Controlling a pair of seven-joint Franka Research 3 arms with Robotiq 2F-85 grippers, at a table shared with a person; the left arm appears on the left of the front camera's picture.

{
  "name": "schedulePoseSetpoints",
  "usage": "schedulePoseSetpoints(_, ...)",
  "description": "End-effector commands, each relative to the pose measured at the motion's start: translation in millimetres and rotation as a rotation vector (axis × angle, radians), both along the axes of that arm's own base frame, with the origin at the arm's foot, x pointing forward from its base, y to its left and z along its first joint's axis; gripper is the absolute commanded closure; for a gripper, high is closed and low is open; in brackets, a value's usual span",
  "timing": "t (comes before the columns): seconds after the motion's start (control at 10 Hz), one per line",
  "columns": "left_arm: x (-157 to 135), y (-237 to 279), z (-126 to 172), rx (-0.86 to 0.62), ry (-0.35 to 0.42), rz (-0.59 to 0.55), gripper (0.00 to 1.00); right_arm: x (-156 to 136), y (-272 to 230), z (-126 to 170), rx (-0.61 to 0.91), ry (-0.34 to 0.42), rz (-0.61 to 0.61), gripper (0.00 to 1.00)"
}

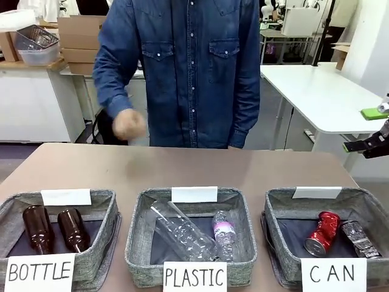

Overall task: Sort the can waste into the basket.
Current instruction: Pick up the can waste from the table and place it in the right Fabric basket.

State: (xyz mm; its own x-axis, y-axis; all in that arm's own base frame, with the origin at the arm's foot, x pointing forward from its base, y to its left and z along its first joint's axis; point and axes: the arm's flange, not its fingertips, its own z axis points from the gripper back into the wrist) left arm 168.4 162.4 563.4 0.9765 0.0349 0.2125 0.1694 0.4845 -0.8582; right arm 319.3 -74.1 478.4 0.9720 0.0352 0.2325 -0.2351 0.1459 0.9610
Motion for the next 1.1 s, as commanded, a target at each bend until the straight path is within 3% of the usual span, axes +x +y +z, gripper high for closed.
schedulePoseSetpoints(0.0,19,-43,-10,-0.004,-0.035,-0.053,0.00,0,-4,2,-0.002,-0.014,0.017,0.00)
schedulePoseSetpoints(0.1,32,-77,-26,-0.032,-0.027,-0.108,0.00,0,-4,2,-0.002,-0.014,0.017,0.00)
schedulePoseSetpoints(0.3,45,-117,-55,-0.064,-0.031,-0.103,0.00,0,-4,2,-0.002,-0.014,0.017,0.00)
schedulePoseSetpoints(0.4,47,-127,-70,-0.064,0.001,-0.117,0.00,0,-4,2,-0.002,-0.014,0.017,0.00)
schedulePoseSetpoints(0.5,49,-130,-88,-0.018,0.095,-0.135,0.00,0,-4,2,-0.002,-0.014,0.017,0.00)
schedulePoseSetpoints(0.6,51,-114,-53,-0.044,-0.006,-0.119,0.00,0,-4,2,-0.002,-0.014,0.017,0.00)
schedulePoseSetpoints(1.0,51,-114,-53,-0.044,-0.006,-0.119,0.00,0,-4,2,-0.002,-0.014,0.017,0.00)
